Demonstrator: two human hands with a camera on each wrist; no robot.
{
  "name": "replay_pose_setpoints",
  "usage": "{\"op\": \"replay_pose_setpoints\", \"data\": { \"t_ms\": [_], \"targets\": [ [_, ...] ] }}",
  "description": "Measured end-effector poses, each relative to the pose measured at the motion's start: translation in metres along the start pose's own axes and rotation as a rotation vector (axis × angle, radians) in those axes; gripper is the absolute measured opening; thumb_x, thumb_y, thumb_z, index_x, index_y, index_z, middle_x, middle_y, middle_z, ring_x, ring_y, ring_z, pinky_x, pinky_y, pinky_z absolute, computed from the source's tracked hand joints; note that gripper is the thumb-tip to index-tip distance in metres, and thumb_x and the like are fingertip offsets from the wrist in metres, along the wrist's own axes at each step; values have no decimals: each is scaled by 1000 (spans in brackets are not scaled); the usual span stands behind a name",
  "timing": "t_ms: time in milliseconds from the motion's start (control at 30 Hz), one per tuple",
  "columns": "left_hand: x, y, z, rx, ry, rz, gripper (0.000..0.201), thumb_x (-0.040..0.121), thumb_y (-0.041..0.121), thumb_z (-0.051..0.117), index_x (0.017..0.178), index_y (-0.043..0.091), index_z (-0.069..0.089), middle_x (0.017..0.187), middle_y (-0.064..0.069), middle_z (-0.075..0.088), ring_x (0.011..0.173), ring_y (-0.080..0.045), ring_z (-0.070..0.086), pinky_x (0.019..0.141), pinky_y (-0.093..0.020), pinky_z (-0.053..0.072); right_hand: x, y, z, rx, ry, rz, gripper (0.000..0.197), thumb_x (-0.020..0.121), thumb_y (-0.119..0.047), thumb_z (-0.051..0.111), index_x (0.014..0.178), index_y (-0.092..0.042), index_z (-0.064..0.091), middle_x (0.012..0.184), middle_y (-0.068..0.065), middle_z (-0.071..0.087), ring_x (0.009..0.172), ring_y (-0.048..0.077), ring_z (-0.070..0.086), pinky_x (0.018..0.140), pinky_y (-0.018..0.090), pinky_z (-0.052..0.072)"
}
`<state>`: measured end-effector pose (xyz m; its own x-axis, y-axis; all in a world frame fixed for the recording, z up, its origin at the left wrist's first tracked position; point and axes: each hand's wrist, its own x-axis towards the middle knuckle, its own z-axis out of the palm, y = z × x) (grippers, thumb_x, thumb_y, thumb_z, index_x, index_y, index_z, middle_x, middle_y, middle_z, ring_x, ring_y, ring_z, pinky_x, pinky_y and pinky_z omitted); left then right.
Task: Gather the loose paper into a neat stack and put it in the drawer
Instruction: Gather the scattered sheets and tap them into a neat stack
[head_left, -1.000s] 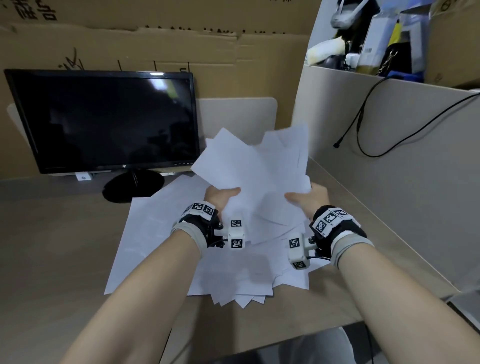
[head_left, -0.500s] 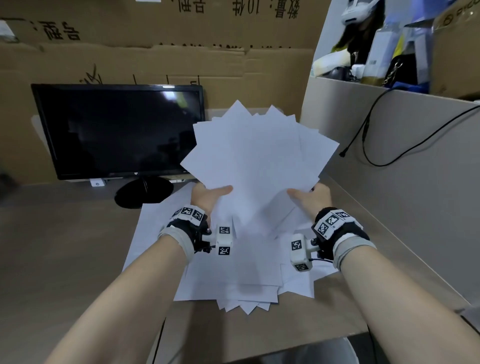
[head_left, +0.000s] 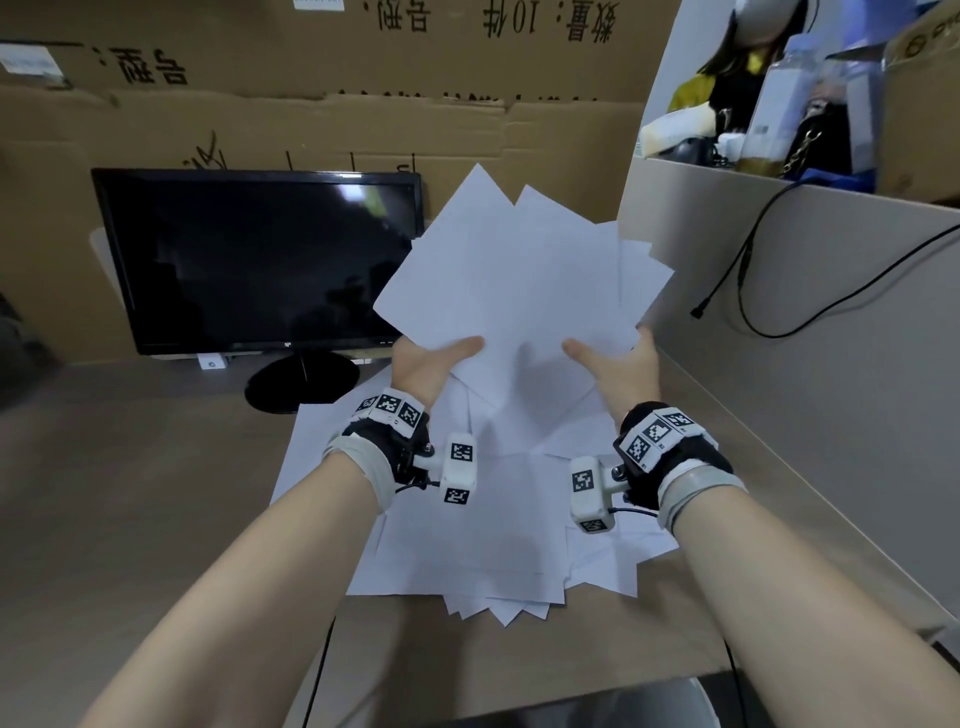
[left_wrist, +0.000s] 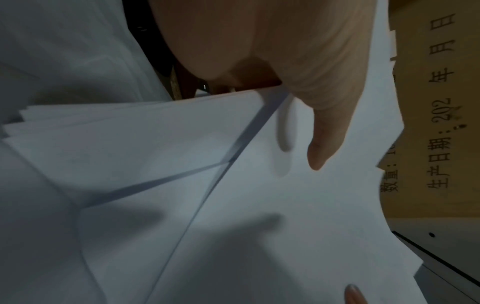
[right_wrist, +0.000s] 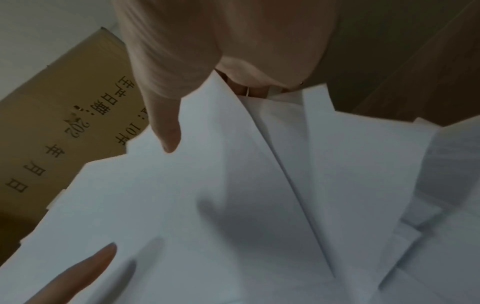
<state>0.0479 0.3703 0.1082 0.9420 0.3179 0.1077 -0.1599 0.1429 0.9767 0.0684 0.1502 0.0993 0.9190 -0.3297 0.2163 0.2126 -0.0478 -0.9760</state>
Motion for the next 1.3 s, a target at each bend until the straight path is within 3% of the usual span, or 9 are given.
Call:
{"op": "replay_pose_setpoints", "data": {
  "t_ms": [100,333,433,533,700,833,1067,1200,1300],
  "targets": [
    [-1,2,0,-18,32,-17,30,78,1,84,103,10,71,102,-2,76,86,-12,73,71,-20,58,-3,-5,4,71,66,31,58,76,-10,71,129,-16,50,107,-2,69,96,15,65,88,30,50],
    [-3,1,-2,-19,3,-34,26,80,2,83,100,11,69,88,9,70,69,5,66,51,-3,47,-3,-7,-1,102,216,35,35,86,-21,57,121,-15,52,105,-2,62,84,12,55,74,28,42],
    [-1,4,1,-30,33,-33,27,82,1,81,97,14,63,87,9,67,73,0,61,51,-7,46,2,-4,-1,53,206,-2,19,91,-32,51,88,-14,50,87,-1,56,76,17,45,75,33,39],
    [0,3,1,-79,96,-54,34,81,4,80,106,9,58,88,7,63,73,-2,57,55,-14,43,7,2,-3,-15,215,-30,19,86,-8,45,72,-14,34,67,-3,33,63,18,25,63,30,26],
    [4,12,-2,-124,88,-60,30,86,6,73,104,14,50,89,6,58,77,-7,56,60,-22,42,10,-8,7,-93,221,-31,11,83,-1,41,79,-10,44,72,4,44,64,21,36,61,29,33],
    [12,15,-12,-17,24,-2,24,80,0,75,98,14,68,92,2,75,85,-15,71,76,-29,54,6,-19,11,-90,167,-6,26,80,-8,47,106,-13,50,81,-3,56,67,19,52,61,27,41],
    [11,6,-10,33,-59,32,41,80,-2,81,119,3,70,108,-6,77,90,-14,75,73,-22,61,-1,-16,20,-62,64,6,45,81,-5,61,122,-18,48,87,-16,58,78,2,57,77,20,41],
    [12,6,-9,-28,-65,31,34,86,6,79,119,-1,70,108,-7,77,90,-16,76,77,-27,59,0,-10,21,-63,56,49,23,75,-7,67,96,-16,62,85,-5,67,86,21,66,82,29,49],
    [10,13,-8,-128,-67,52,31,89,7,76,118,0,70,105,-6,78,87,-14,77,69,-22,59,0,-18,24,-17,53,8,23,83,-2,64,73,-21,54,74,-7,59,69,11,58,68,17,46]
  ]
}}
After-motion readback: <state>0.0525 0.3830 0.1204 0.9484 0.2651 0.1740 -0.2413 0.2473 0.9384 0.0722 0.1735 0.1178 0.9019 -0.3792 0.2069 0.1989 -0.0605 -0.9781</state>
